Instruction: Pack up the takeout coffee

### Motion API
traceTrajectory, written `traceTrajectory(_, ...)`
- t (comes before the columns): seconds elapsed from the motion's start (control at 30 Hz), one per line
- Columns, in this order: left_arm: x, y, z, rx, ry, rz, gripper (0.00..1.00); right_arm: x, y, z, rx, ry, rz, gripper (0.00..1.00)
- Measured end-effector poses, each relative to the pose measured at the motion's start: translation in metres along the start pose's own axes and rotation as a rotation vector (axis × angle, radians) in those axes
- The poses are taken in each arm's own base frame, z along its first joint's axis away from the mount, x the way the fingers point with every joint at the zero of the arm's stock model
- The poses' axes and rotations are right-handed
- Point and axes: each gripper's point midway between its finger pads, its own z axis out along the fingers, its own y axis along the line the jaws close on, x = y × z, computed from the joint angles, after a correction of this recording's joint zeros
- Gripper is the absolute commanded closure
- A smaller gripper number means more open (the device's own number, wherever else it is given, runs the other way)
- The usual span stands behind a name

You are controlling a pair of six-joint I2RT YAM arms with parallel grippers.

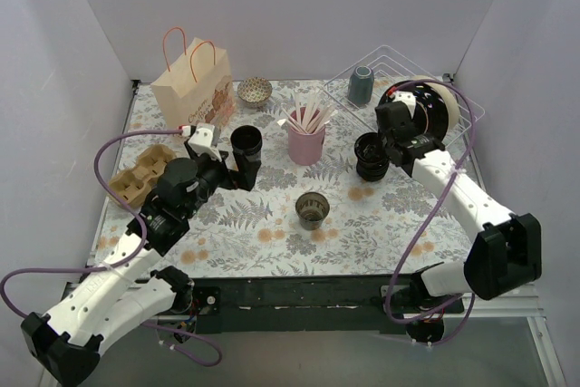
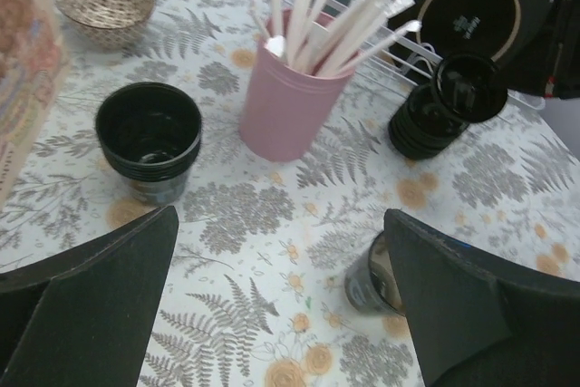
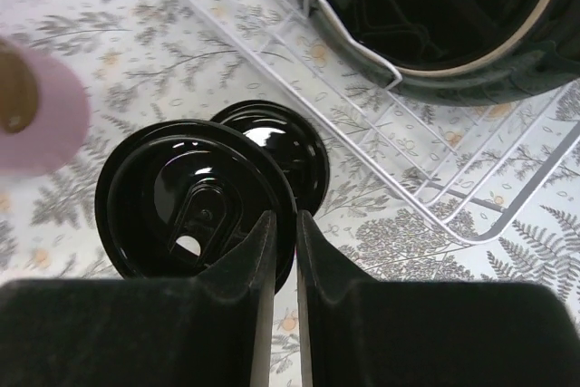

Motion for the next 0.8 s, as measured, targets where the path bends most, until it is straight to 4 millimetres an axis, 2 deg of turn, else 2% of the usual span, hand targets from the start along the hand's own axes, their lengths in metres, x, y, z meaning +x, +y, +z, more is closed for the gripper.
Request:
traceTrajectory(0.1, -0.015, -0.023, 0.006, 0.089, 0.028, -0.004, 0.05, -0.010, 0.010, -0.024, -0.121, -0.034, -0.027, 0.87)
traceTrajectory(0.2, -0.036, -0.047, 0.011, 0.184, 0.028, -0.018, 0.06, -0.026, 0.021, -0.057, -0.268, -0.106, -0.041, 0.89)
traceTrajectory(0.3, -0.050, -0.069, 0.015, 0.281, 0.035, -0.024, 0.07, -0.032, 0.033, -0.093, -0.421, -0.164, -0.056, 0.89)
traceTrajectory(0.4, -0.051, -0.085, 0.025, 0.352, 0.075, -0.032, 0.09, -0.036, 0.051, -0.125, -0.560, -0.214, -0.072, 0.89)
traceTrajectory(0.47, -0.046, -0.095, 0.033, 0.394, 0.111, -0.047, 0.10, -0.035, 0.062, -0.139, -0.640, -0.235, -0.085, 0.90)
traceTrajectory(0.57, -0.034, -0.107, 0.043, 0.457, 0.172, -0.077, 0.10, -0.028, 0.077, -0.148, -0.721, -0.242, -0.101, 0.91)
traceTrajectory(0.8, -0.016, -0.122, 0.058, 0.535, 0.249, -0.133, 0.06, -0.007, 0.103, -0.149, -0.795, -0.185, -0.120, 0.91)
